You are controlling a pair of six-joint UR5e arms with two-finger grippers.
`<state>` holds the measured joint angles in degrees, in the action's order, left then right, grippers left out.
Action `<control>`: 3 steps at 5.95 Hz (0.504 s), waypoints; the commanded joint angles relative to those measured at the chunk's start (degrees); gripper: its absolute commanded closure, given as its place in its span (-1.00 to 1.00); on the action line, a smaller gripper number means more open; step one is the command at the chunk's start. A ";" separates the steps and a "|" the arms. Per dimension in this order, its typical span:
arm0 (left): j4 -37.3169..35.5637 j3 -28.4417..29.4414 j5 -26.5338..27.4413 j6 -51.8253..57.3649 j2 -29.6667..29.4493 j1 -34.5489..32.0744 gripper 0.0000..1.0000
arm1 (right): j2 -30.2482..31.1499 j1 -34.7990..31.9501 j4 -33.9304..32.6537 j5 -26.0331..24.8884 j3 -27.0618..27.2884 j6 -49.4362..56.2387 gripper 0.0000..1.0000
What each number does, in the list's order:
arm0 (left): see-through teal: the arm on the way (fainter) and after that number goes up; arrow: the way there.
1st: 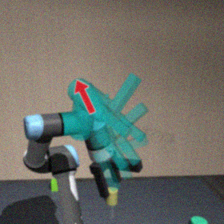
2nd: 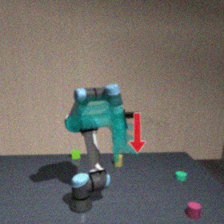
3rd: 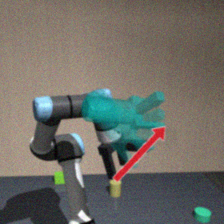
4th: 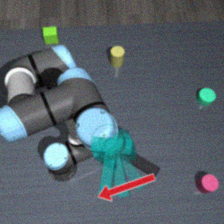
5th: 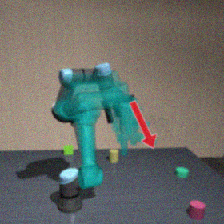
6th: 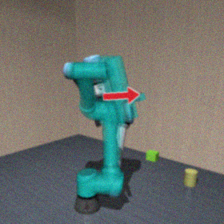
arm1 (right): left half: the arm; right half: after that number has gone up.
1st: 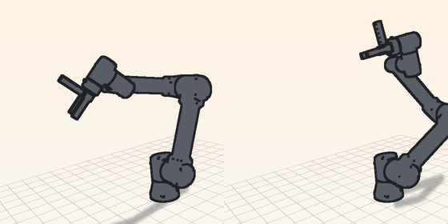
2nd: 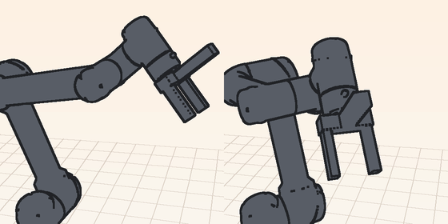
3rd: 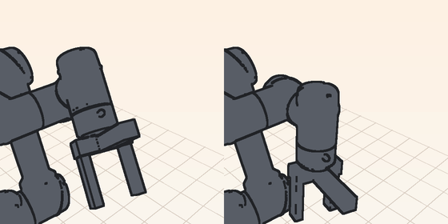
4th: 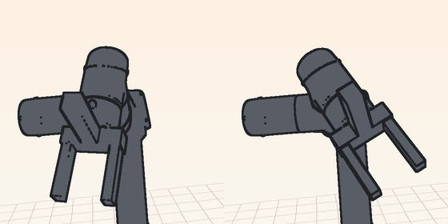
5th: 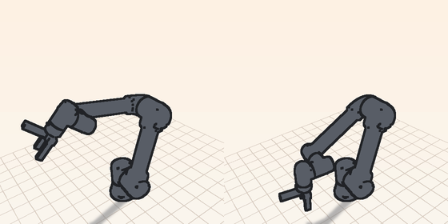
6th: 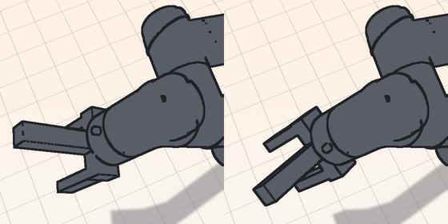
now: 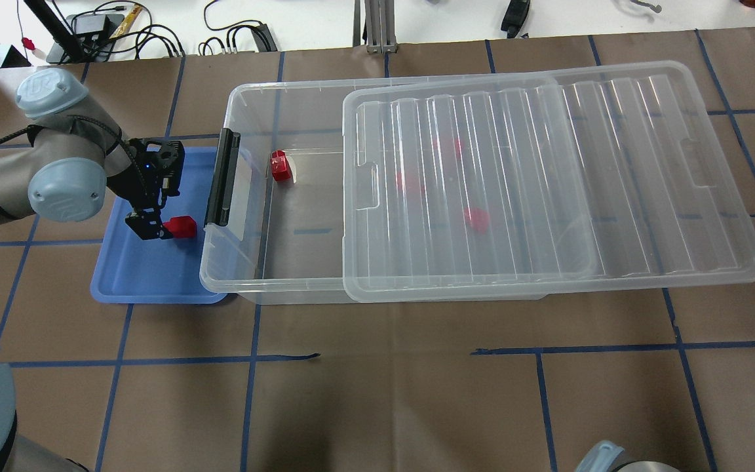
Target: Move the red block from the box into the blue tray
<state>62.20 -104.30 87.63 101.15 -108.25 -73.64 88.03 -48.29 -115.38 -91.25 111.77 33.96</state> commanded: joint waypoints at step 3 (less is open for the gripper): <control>30.81 12.59 -0.36 -25.93 12.88 -10.52 -0.97 | 0.73 -0.40 0.86 3.00 0.90 -3.45 -1.00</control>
<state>86.23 -95.24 87.22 82.35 -97.19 -80.82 88.47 -48.60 -114.81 -88.99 112.38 31.34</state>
